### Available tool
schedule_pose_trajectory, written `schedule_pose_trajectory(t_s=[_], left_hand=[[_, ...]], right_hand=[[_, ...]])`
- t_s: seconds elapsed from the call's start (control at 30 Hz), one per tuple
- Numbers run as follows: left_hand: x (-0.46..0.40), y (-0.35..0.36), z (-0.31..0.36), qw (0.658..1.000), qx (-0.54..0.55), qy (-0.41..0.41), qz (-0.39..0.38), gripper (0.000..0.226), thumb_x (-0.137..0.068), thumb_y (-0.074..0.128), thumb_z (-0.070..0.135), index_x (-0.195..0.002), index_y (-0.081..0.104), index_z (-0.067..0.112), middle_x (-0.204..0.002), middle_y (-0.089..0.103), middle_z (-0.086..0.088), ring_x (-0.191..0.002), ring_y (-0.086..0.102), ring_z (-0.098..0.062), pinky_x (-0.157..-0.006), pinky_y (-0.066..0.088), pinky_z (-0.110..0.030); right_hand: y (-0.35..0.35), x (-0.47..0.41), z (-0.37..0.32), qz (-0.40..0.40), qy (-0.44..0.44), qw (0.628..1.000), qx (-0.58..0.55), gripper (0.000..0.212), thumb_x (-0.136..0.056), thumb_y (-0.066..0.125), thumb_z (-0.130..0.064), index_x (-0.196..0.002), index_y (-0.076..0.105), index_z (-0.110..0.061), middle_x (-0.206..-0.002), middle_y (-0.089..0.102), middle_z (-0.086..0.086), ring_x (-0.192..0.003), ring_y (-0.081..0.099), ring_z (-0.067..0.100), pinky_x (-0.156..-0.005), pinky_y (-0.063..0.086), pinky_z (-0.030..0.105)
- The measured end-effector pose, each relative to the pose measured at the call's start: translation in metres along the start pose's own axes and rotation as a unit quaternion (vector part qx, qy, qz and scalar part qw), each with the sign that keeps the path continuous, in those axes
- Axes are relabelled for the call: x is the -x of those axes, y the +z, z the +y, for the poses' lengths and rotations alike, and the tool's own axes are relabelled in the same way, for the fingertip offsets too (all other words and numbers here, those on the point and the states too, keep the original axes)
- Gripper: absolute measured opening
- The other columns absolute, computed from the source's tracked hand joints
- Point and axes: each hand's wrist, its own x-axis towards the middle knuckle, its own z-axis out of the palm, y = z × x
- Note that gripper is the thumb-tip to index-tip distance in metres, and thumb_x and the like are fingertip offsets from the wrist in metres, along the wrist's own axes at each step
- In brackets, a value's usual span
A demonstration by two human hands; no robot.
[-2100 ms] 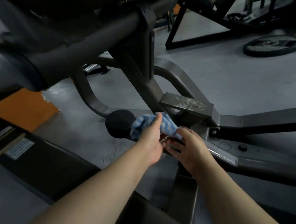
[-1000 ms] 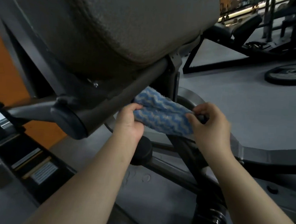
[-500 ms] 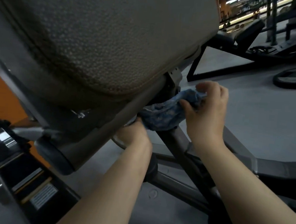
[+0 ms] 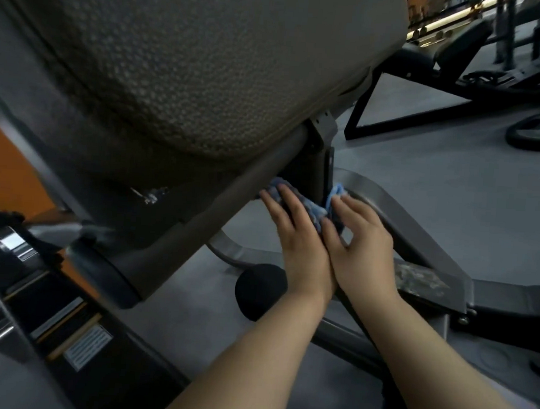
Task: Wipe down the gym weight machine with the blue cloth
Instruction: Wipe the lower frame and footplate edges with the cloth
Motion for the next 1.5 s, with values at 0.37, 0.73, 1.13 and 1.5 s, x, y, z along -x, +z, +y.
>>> schedule_pose_trajectory(t_s=[0.37,0.73,1.13,1.5], left_hand=[[0.025,-0.004,-0.011,0.996,-0.058,0.025,-0.063,0.066,-0.099,0.033,0.035,-0.137,-0.02,0.026,-0.153,-0.024,0.004,-0.143,-0.007,-0.013,-0.117,0.007,-0.03],[-0.009,-0.001,-0.025,0.976,-0.133,0.161,0.055,0.081,-0.088,0.054,0.014,-0.145,-0.003,0.019,-0.148,-0.02,-0.013,-0.14,0.019,-0.039,-0.109,0.033,-0.044],[0.06,0.054,-0.024,0.969,0.141,-0.201,-0.022,0.069,-0.1,0.033,0.026,-0.146,-0.013,0.005,-0.156,-0.017,-0.011,-0.144,0.0,-0.017,-0.084,-0.001,0.014],[0.092,0.085,0.021,0.912,0.164,-0.348,-0.143,0.077,-0.095,0.022,0.047,-0.146,-0.014,0.003,-0.15,-0.027,-0.023,-0.144,-0.007,-0.028,-0.115,0.004,-0.028]], right_hand=[[0.005,0.012,0.005,-0.03,0.202,0.972,-0.118,0.03,-0.092,0.054,-0.006,-0.12,0.063,-0.012,-0.128,0.058,0.0,-0.118,0.05,0.005,-0.106,0.035,0.02],[0.005,0.016,0.014,-0.081,0.034,0.996,-0.027,0.038,-0.089,0.056,0.0,-0.126,0.058,-0.006,-0.132,0.049,0.004,-0.121,0.047,0.013,-0.1,0.038,0.015],[-0.032,0.052,0.051,-0.021,-0.071,0.936,0.344,0.027,-0.079,0.044,-0.022,-0.078,0.068,-0.011,-0.083,0.062,0.006,-0.072,0.058,0.026,-0.074,0.035,0.032],[-0.077,0.092,0.075,0.083,0.025,0.942,0.324,0.018,-0.073,0.06,-0.012,-0.087,0.069,-0.006,-0.093,0.063,0.015,-0.078,0.056,0.034,-0.069,0.038,0.035]])
